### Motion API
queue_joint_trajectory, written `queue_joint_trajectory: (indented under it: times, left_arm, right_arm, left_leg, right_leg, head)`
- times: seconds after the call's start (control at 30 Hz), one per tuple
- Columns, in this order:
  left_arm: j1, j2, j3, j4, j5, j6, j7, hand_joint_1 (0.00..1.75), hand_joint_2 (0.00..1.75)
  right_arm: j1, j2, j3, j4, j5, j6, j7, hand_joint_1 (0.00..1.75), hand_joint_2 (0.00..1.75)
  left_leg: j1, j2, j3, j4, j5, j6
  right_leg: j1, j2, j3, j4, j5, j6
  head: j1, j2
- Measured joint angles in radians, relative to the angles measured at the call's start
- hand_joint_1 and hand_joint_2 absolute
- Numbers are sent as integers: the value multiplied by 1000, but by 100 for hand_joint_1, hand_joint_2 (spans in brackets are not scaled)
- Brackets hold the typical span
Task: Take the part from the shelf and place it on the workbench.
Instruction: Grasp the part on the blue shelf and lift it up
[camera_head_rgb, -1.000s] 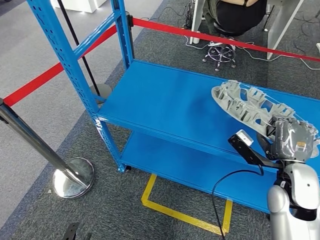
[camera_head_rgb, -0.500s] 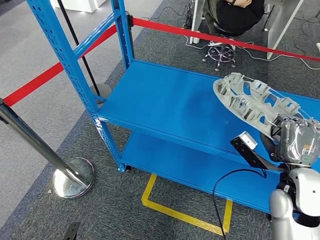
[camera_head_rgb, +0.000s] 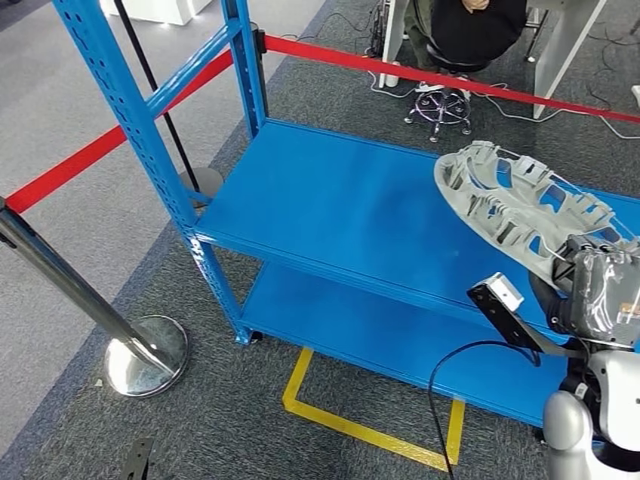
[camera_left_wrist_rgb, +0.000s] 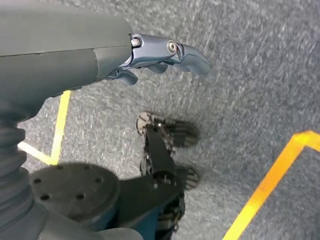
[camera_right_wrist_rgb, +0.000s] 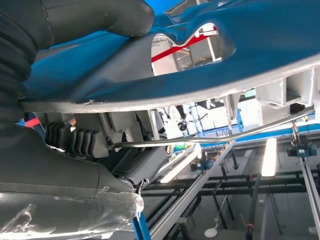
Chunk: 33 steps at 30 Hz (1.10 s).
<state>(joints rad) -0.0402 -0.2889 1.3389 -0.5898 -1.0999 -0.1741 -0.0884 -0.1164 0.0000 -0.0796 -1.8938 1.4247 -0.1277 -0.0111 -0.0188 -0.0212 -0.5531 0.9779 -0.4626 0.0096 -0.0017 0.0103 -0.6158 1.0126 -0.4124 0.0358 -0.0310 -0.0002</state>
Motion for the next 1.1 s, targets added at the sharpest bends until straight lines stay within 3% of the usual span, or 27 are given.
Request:
queue_joint_trajectory:
  times: [0.23, 0.37, 0.57, 0.67, 0.8, 1.1]
  left_arm:
    - [6, -42, 0, -59, 0, -17, 13, 0, 175]
    - [10, -49, -14, -75, 5, 33, 42, 0, 175]
    - [-15, 35, 32, 21, 184, 142, -46, 0, 175]
    - [-25, 69, 67, 74, 233, 135, -69, 0, 175]
    - [-25, 79, 87, 117, 255, 114, -86, 0, 175]
    - [-28, 86, 92, 146, 254, 113, -92, 0, 175]
  right_arm:
    - [2, 0, -3, -6, 9, -2, -2, 175, 175]
    - [6, 12, -4, -19, -34, 51, -6, 175, 175]
    - [49, 88, 15, -79, -304, 130, -38, 175, 175]
    - [55, 114, 31, -115, -444, 130, -80, 175, 175]
    - [80, 129, 33, -184, -607, 128, -138, 175, 175]
    - [107, 138, 31, -247, -647, 128, -151, 175, 175]
  left_leg:
    - [0, 0, 0, 0, 0, 0]
    - [0, 0, 0, 0, 0, 0]
    - [2, 0, -1, 0, 0, -1]
    - [2, 0, -2, 0, 0, -1]
    - [2, 0, -2, 0, 0, -1]
    - [1, 0, -2, 0, -1, 0]
  right_leg:
    - [0, 0, 0, 0, 0, 0]
    - [0, 0, 0, 0, 0, 0]
    - [1, 0, -2, 1, -1, -1]
    - [2, -1, -3, 1, -1, -1]
    - [2, -1, -2, 1, -1, -2]
    - [1, 0, -1, -1, -1, -2]
  head:
    - [0, 0]
    - [0, 0]
    - [0, 0]
    - [0, 0]
    - [0, 0]
    - [0, 0]
